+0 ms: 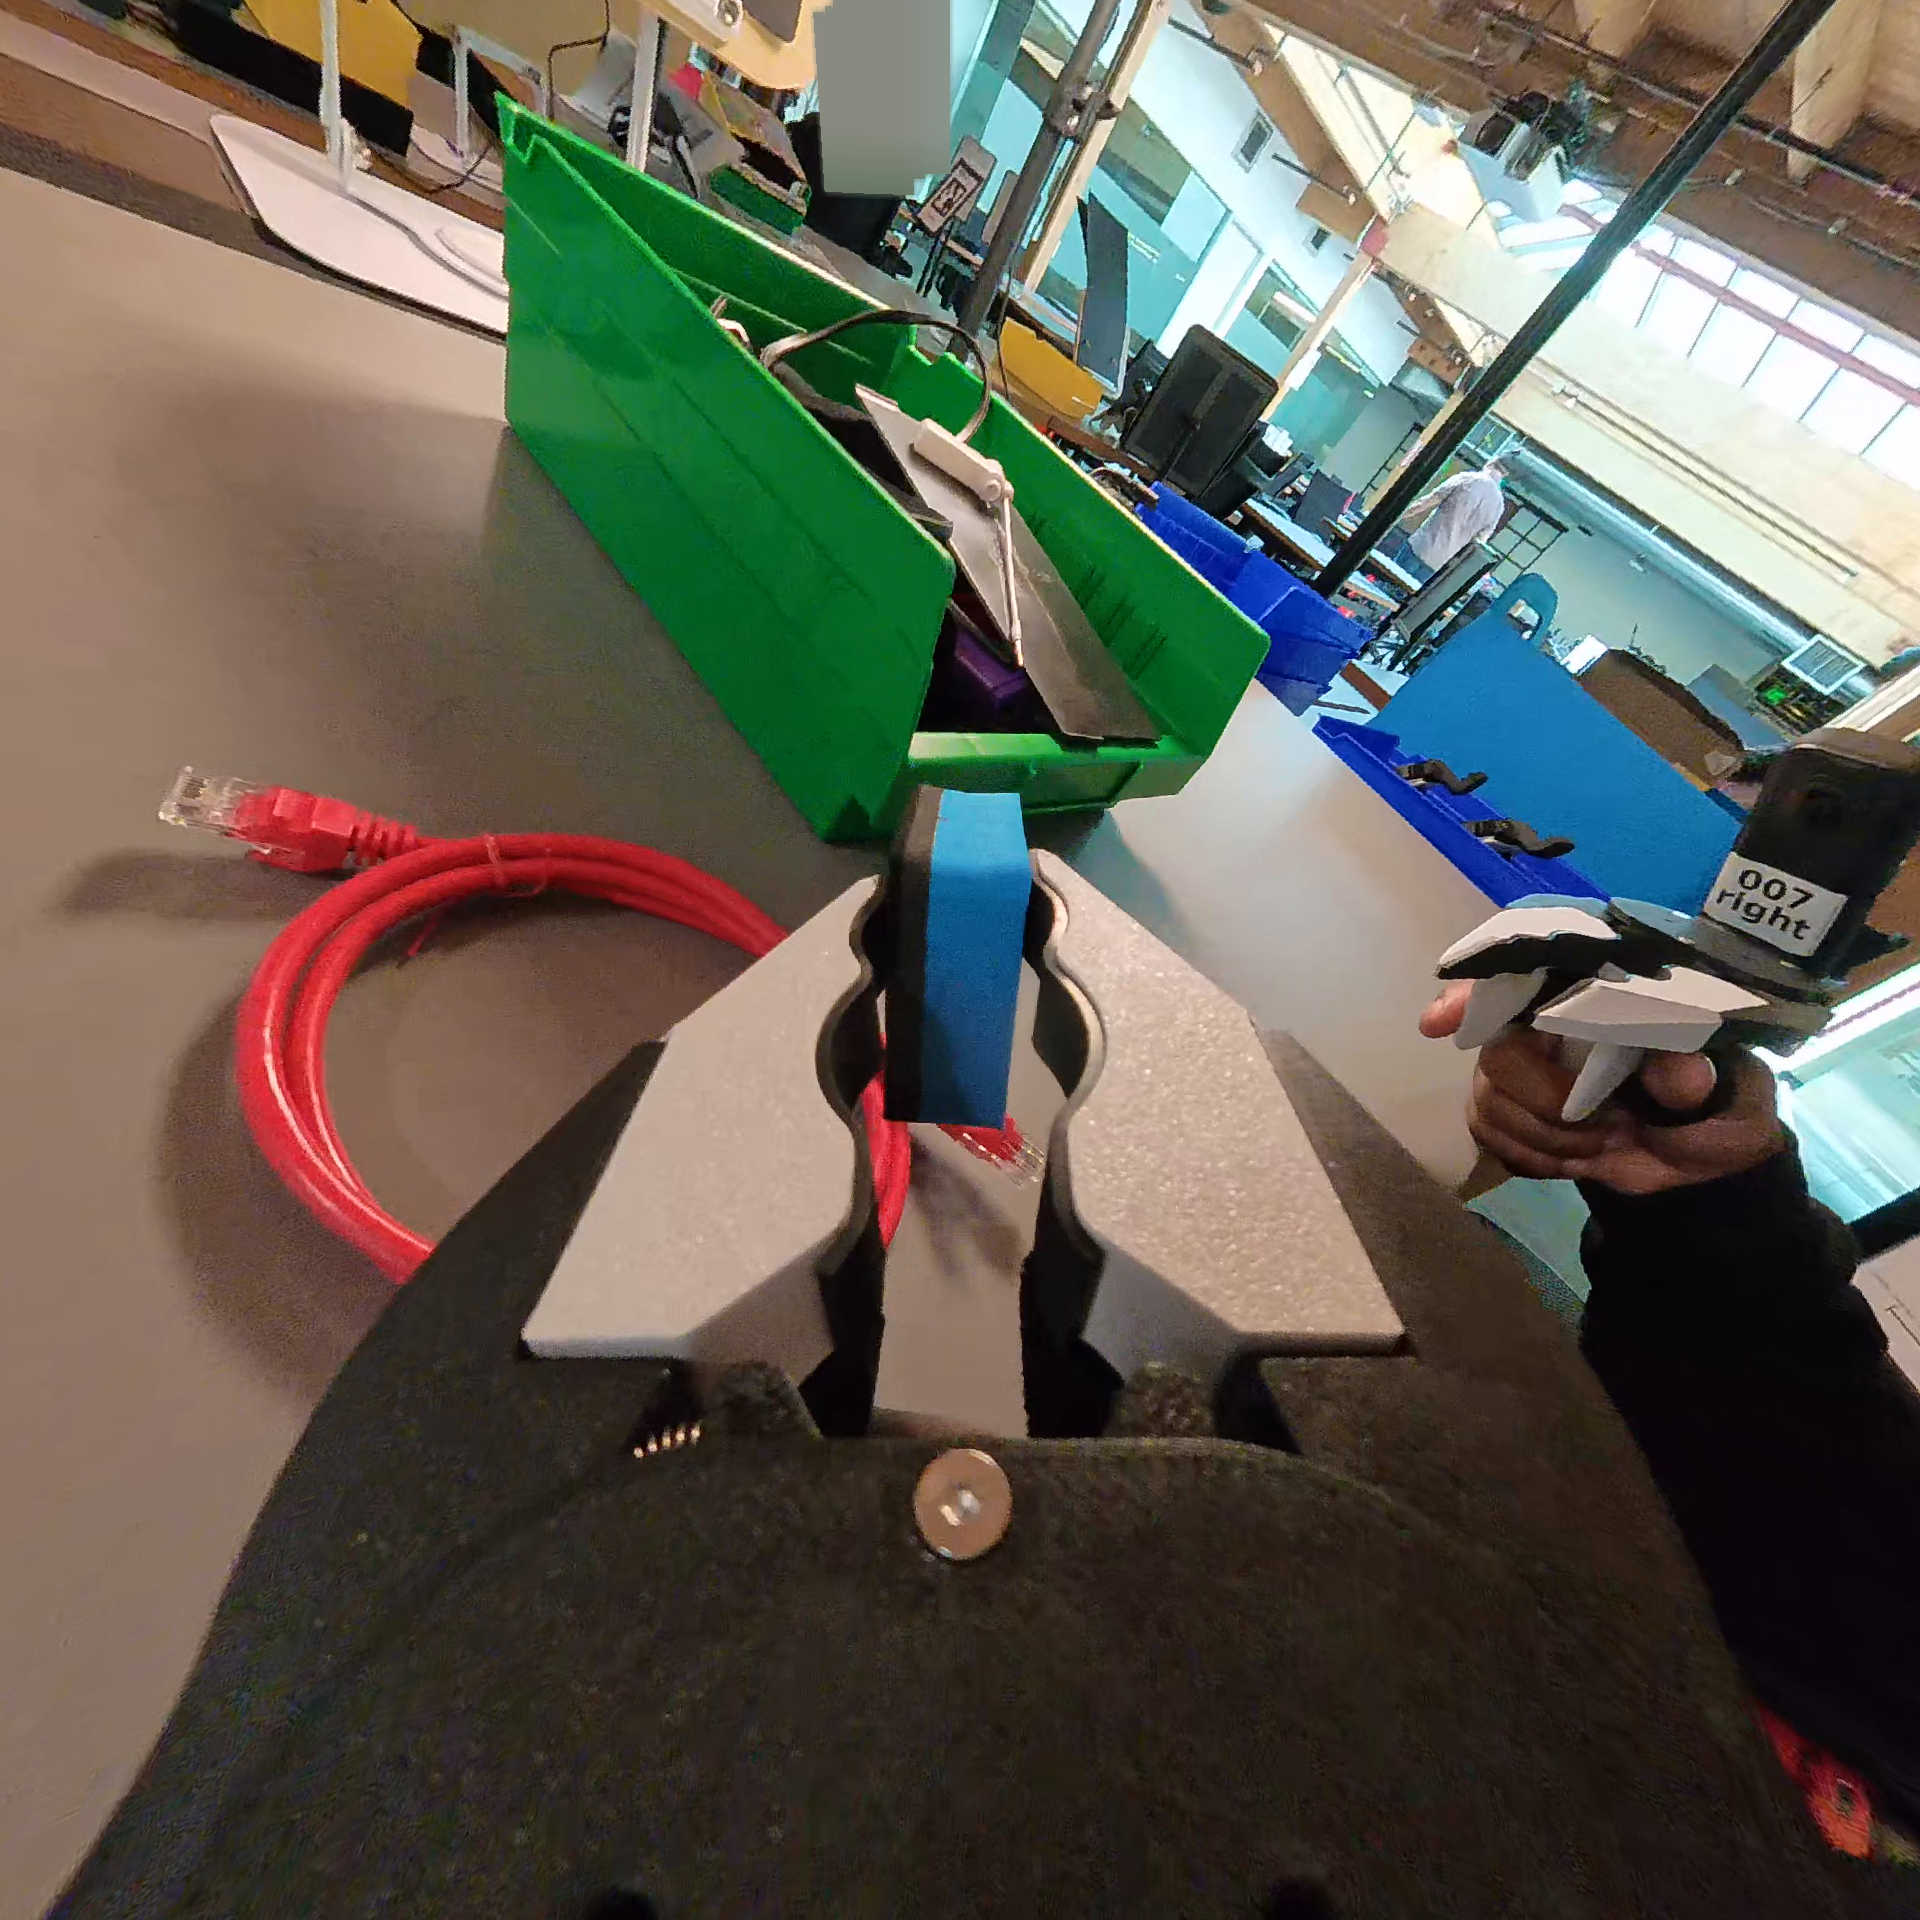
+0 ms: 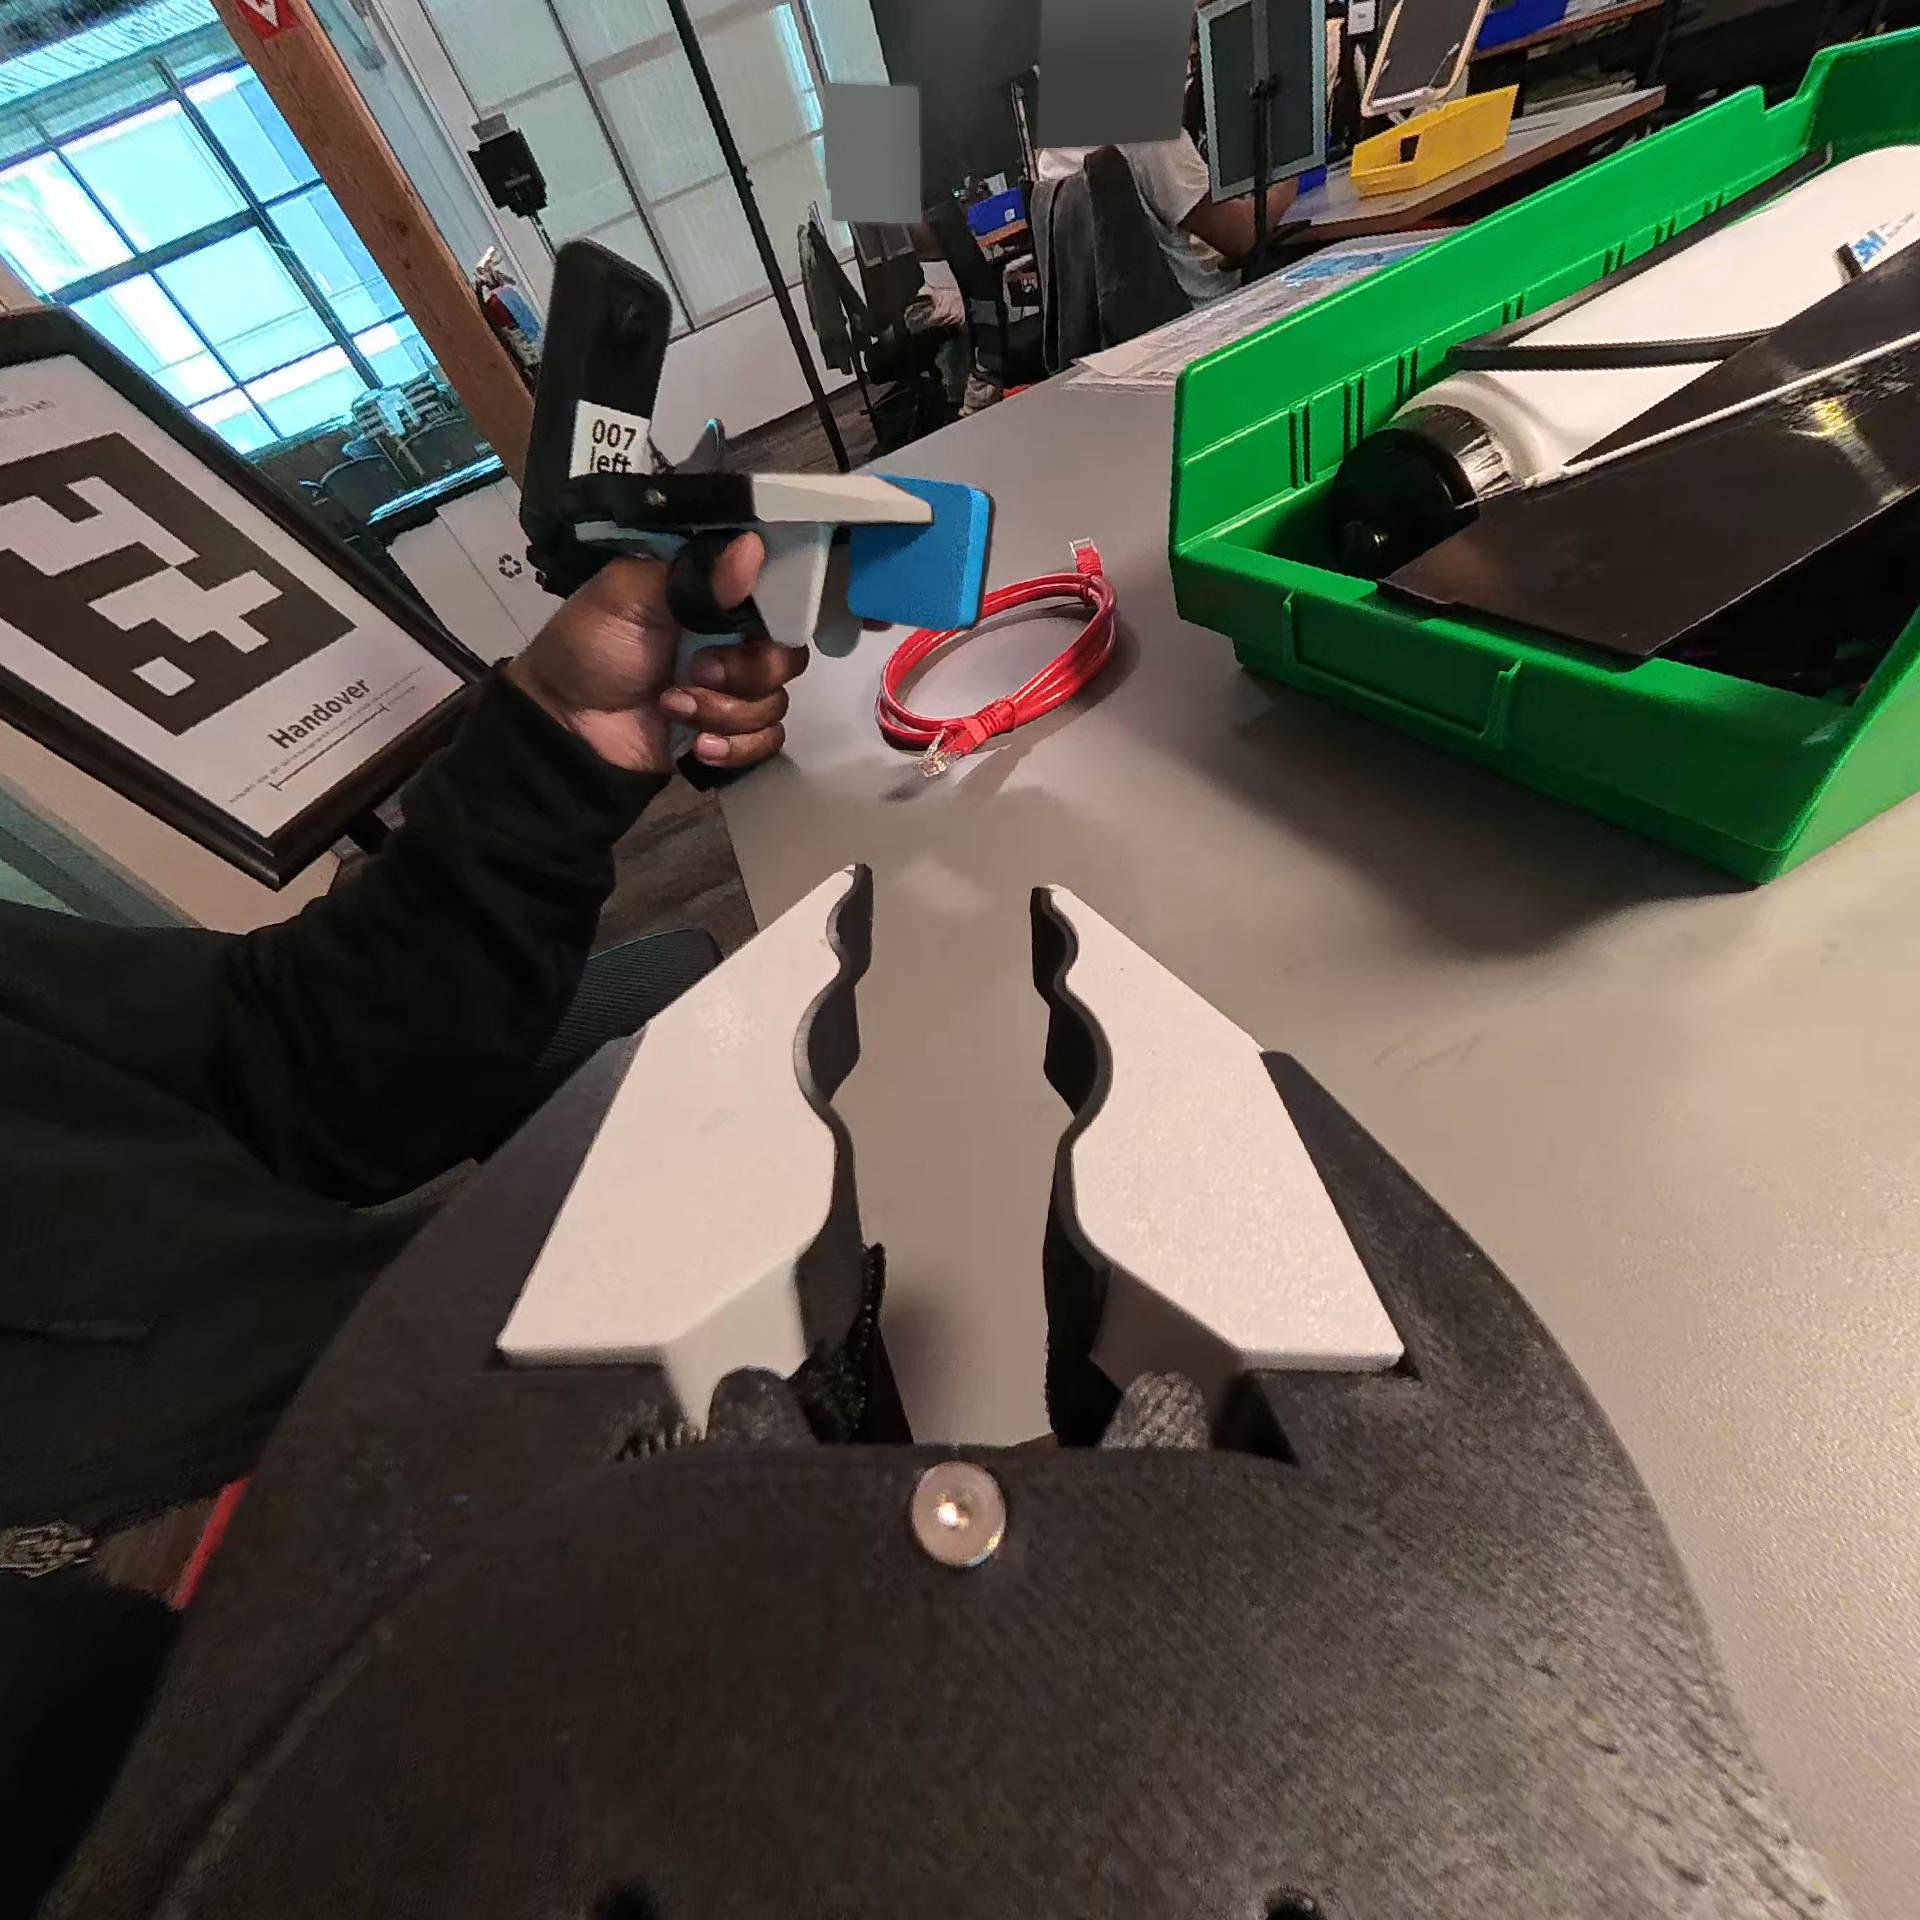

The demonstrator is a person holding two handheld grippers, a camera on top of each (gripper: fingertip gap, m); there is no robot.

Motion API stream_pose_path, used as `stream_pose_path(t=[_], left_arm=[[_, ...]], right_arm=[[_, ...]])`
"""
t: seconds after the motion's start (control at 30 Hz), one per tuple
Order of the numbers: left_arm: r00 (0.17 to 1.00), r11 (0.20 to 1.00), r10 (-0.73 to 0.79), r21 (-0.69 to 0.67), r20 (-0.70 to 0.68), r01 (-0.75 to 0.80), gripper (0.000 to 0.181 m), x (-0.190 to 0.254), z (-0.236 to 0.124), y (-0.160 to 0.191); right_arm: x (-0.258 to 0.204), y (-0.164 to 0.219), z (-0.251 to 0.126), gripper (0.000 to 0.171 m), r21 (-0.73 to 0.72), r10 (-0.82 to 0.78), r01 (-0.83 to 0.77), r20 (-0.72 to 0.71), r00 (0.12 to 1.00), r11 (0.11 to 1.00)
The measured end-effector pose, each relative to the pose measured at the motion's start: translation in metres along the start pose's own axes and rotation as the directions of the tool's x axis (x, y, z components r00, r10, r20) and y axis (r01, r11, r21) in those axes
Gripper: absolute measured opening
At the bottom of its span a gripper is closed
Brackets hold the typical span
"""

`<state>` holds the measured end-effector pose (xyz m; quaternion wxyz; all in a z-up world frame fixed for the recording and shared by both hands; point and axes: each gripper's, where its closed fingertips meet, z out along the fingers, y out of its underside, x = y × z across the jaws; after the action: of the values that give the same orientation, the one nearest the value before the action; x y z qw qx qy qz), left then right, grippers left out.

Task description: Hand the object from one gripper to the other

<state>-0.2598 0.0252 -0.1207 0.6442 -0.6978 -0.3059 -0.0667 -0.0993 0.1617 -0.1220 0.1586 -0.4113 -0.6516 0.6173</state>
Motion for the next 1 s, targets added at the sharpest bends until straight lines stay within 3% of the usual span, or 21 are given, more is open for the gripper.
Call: stream_pose_path(t=[0.23, 0.63, 0.8, 0.9, 1.0], left_arm=[[0.996, 0.999, -0.018, -0.034, 0.088, 0.021, 0.024, -0.015, -0.002, 0.005], [0.997, 0.995, -0.075, -0.060, 0.003, 0.075, 0.024, -0.010, 0.003, 0.008], [0.976, 0.993, -0.053, 0.089, -0.209, 0.073, 0.023, 0.036, 0.006, -0.008], [0.938, 0.982, -0.017, 0.173, -0.346, 0.082, 0.024, 0.085, 0.022, -0.007], [0.909, 0.966, 0.118, 0.257, -0.399, -0.013, 0.024, 0.128, 0.040, -0.002]], right_arm=[[0.001, 0.000, 0.000, 0.030, 0.004, 0.000, 0.000, -0.006, 1.000, 1.000], [0.004, 0.001, 0.001, 0.030, -0.015, 0.082, -0.082, 0.038, 0.996, 0.997], [0.000, -0.005, 0.007, 0.036, 0.009, 0.111, -0.112, 0.078, 0.991, 0.994], [-0.017, -0.026, 0.018, 0.041, 0.110, 0.142, -0.168, 0.215, 0.966, 0.980], [-0.006, -0.044, 0.034, 0.041, 0.190, 0.123, -0.163, 0.205, 0.971, 0.968]])
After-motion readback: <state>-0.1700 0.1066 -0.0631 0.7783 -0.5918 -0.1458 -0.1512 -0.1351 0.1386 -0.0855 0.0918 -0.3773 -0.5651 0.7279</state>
